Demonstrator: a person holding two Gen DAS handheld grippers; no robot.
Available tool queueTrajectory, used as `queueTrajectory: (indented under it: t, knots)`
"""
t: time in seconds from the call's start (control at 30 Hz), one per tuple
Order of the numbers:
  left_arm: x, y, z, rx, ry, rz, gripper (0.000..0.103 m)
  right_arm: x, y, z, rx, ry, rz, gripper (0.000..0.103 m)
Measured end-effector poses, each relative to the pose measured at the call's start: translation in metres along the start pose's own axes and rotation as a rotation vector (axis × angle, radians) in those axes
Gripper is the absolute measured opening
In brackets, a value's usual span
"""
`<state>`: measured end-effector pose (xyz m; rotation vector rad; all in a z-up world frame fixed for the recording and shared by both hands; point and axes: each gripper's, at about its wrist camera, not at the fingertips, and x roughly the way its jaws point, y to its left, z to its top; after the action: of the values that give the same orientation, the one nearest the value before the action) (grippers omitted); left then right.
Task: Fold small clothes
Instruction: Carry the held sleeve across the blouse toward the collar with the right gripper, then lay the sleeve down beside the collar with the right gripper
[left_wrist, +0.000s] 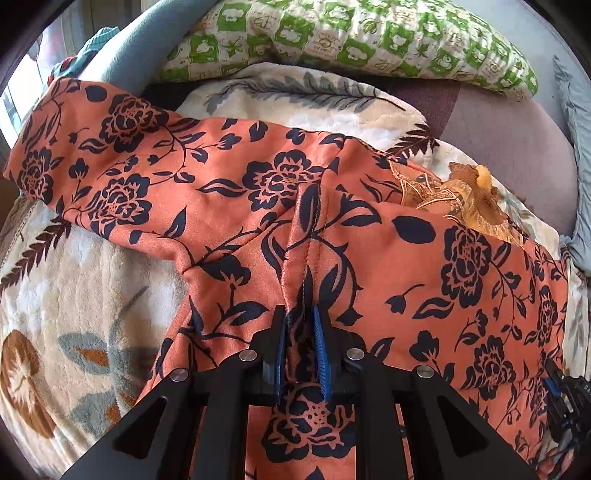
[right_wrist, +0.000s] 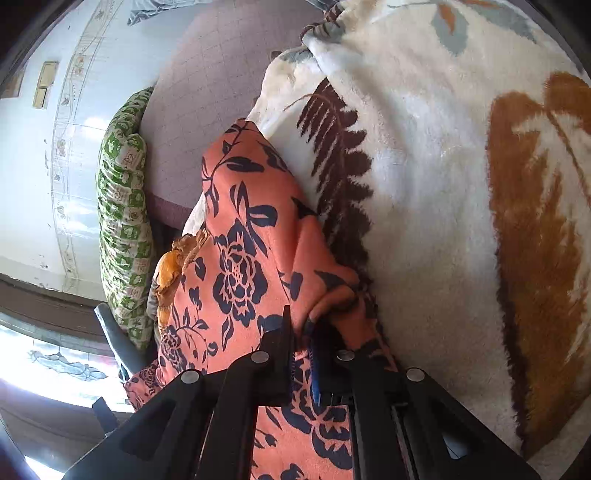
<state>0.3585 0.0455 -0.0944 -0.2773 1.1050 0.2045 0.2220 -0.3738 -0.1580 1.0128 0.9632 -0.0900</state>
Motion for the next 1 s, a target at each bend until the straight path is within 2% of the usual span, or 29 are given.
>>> queueTrajectory:
  t: [0.1, 0.17, 0.2, 0.23, 0.27, 0.3, 0.4, 0.43, 0.53, 0.57, 0.63, 0.67, 0.73, 0.8, 0.9, 1.0]
  knots:
    - [-0.030, 0.011, -0.011, 0.024, -0.024, -0.074, 0.015, -0.025, 0.017, -0.007, -0.071, 0.040, 0.025, 0.012]
    - [-0.055, 0.018, -0.018, 0.009, -0.083, -0.144, 0.015, -0.049, 0.035, -0.004, -0.162, -0.039, 0.044, 0.014]
    - [-0.066, 0.018, -0.020, -0.001, -0.113, -0.169, 0.021, -0.057, 0.044, 0.003, -0.207, -0.085, 0.045, 0.018]
    - [-0.073, 0.016, -0.019, -0.008, -0.134, -0.188, 0.031, -0.058, 0.053, 0.011, -0.241, -0.121, 0.039, 0.035]
    - [-0.078, 0.013, -0.016, -0.007, -0.148, -0.209, 0.037, -0.055, 0.057, 0.022, -0.257, -0.149, 0.017, 0.052]
    - [-0.079, 0.006, -0.010, 0.003, -0.153, -0.215, 0.045, -0.048, 0.061, 0.032, -0.265, -0.162, -0.014, 0.053]
    - [-0.067, -0.013, 0.003, 0.048, -0.136, -0.182, 0.046, -0.015, 0.066, 0.061, -0.280, -0.140, -0.110, 0.053]
    - [-0.062, -0.018, 0.007, 0.064, -0.135, -0.154, 0.046, -0.003, 0.068, 0.067, -0.282, -0.127, -0.114, 0.053]
    - [-0.037, -0.030, 0.018, 0.096, -0.138, -0.075, 0.046, 0.022, 0.076, 0.075, -0.354, -0.140, -0.135, 0.039]
    - [-0.022, -0.034, 0.022, 0.096, -0.127, -0.046, 0.046, 0.032, 0.078, 0.076, -0.381, -0.129, -0.158, 0.026]
    - [0.012, -0.035, 0.028, 0.079, -0.073, 0.001, 0.046, 0.053, 0.075, 0.078, -0.430, -0.086, -0.237, 0.014]
    - [0.030, -0.032, 0.030, 0.060, -0.037, 0.010, 0.046, 0.064, 0.072, 0.077, -0.456, -0.061, -0.296, 0.014]
    - [0.036, -0.039, 0.031, 0.081, -0.093, 0.025, 0.046, 0.073, 0.069, 0.075, -0.523, -0.054, -0.331, 0.011]
    - [0.038, -0.047, 0.032, 0.105, -0.091, 0.055, 0.046, 0.070, 0.076, 0.073, -0.566, -0.048, -0.361, 0.011]
    - [0.031, -0.039, 0.031, 0.076, -0.053, -0.013, 0.046, 0.060, 0.082, 0.071, -0.582, -0.038, -0.373, 0.018]
    - [0.001, -0.007, 0.026, -0.032, -0.044, -0.110, 0.046, 0.043, 0.095, 0.068, -0.587, -0.063, -0.338, 0.018]
